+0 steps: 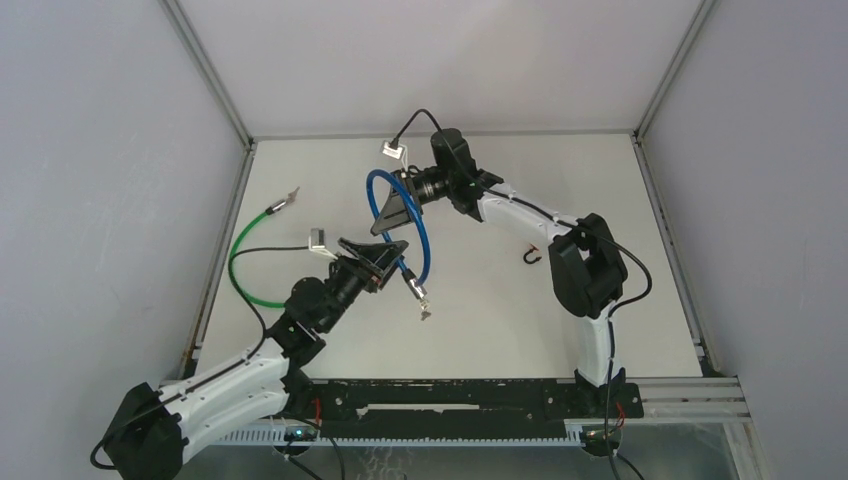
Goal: Lock with the key
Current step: Lock the lock.
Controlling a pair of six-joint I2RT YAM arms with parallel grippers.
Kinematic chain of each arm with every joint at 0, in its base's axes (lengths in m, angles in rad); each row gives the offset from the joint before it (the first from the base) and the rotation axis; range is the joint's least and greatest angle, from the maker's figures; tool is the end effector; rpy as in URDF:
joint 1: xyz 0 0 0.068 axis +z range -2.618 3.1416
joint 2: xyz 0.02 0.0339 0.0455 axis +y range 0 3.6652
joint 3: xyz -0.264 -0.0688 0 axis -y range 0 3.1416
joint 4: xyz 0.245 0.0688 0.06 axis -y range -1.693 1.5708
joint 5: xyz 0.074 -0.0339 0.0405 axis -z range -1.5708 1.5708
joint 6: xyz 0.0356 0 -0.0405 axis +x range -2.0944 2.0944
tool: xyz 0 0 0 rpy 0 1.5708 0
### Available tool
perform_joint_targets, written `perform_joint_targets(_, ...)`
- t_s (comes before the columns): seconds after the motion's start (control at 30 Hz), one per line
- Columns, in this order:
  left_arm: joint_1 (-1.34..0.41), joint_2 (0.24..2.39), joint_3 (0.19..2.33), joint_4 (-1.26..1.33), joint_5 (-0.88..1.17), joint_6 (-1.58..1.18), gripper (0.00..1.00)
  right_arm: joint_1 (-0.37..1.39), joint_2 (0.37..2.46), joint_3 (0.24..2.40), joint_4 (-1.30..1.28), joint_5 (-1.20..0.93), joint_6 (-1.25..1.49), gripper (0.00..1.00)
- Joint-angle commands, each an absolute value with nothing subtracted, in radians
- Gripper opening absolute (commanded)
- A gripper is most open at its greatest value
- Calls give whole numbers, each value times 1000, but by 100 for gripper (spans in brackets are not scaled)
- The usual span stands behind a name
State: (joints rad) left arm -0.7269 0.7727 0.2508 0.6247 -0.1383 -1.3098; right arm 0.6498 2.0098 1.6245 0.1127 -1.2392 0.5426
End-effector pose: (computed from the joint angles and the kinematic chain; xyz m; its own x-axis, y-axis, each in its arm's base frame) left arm 0.1392 -0.1172 0.2389 -0.5171 -0.8207 -0.2430 0.2175 0.1486 -0.9647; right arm 0.3493 0.3077 0.2929 -0.6597 -0.2901 -0.6933 -0.6789 -0.1657 0.7153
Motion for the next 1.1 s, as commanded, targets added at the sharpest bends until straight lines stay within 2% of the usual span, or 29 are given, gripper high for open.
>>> perform_joint_targets(0.0, -725, 781, 328, 518, -65, -1287, 86, 654, 1917, 1698, 5, -1254, 422, 0)
perform_joint_targets(0.07, -725, 796, 332, 515, -50, -1289, 90, 653, 1917, 1702, -18, -1255, 416, 0)
perform_joint_targets(0.17, -727, 819, 334, 511, -21, -1294, 88, 653, 1919, 1709, -36, -1263, 407, 0)
perform_joint_targets(0.23, -726, 835, 340, 510, -8, -1295, 83, 654, 1919, 1712, -46, -1270, 398, 0)
perform_joint_targets(0.3, -726, 849, 348, 509, 24, -1293, 72, 655, 1923, 1718, -60, -1281, 383, 0)
perform_joint_targets(0.53, -727, 890, 379, 500, 75, -1281, 55, 655, 1939, 1730, -92, -1293, 368, 0)
perform_joint_targets(0.6, -726, 901, 388, 491, 91, -1281, 55, 655, 1942, 1733, -97, -1294, 365, 0)
perform_joint_targets(0.73, -726, 917, 409, 470, 134, -1269, 64, 654, 1945, 1743, -117, -1292, 352, 0)
perform_joint_targets(1.0, -726, 901, 427, 407, 137, -1244, 51, 648, 1963, 1754, -127, -1289, 352, 0)
perform_joint_targets(1.07, -726, 888, 439, 355, 120, -1237, 51, 646, 1967, 1754, -131, -1289, 350, 0)
